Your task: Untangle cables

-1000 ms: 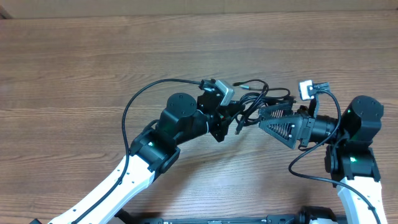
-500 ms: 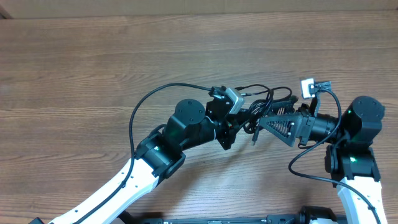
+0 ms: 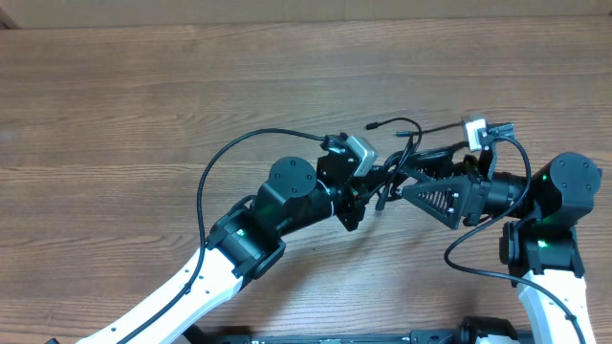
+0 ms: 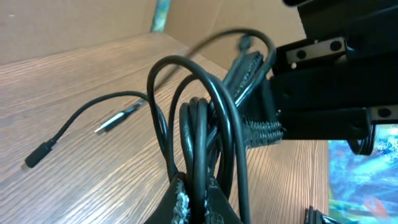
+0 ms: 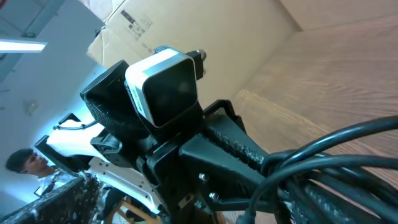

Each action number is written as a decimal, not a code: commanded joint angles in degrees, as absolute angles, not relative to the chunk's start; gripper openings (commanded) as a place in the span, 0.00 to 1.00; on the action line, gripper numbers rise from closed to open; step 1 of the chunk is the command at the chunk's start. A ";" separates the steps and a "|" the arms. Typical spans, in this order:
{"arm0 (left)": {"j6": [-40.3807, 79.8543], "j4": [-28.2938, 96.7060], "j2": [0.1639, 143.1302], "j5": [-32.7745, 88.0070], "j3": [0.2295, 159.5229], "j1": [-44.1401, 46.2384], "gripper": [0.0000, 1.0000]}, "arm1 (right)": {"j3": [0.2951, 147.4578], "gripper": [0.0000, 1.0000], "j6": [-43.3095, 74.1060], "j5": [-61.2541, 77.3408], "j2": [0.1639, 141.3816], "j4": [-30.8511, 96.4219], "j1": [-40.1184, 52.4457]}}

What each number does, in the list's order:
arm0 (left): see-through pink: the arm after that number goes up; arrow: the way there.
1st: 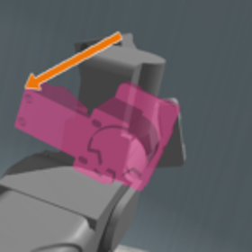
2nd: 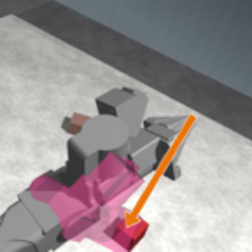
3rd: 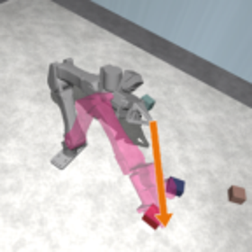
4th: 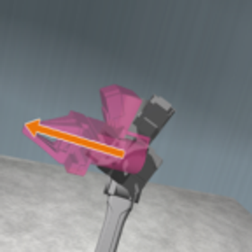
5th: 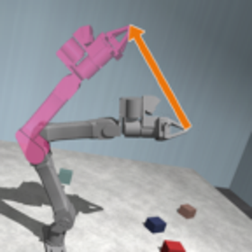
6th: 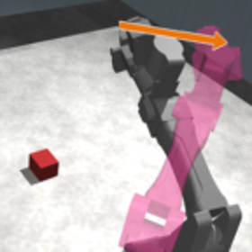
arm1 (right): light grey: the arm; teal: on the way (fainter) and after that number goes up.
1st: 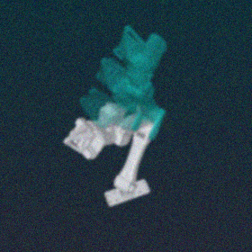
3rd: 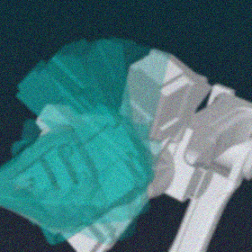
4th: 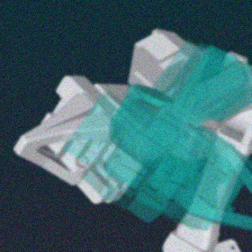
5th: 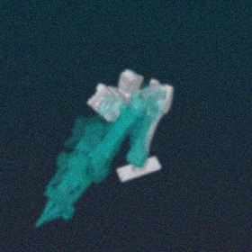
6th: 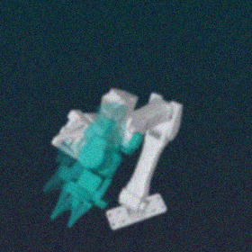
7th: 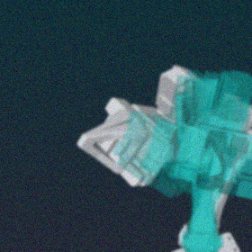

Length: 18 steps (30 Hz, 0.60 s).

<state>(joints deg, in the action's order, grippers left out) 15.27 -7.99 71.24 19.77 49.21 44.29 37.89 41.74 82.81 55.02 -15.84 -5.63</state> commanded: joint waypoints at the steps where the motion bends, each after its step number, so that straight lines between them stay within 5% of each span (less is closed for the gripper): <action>1: 18.74 -10.74 70.87 17.87 49.78 44.66 0.04 | 38.70 0.96 41.78 86.21 54.57 -16.64 -5.43; 18: 22.72 -13.32 70.87 22.28 49.78 44.73 0.04 | 38.70 1.00 42.57 86.06 54.57 -19.94 -5.43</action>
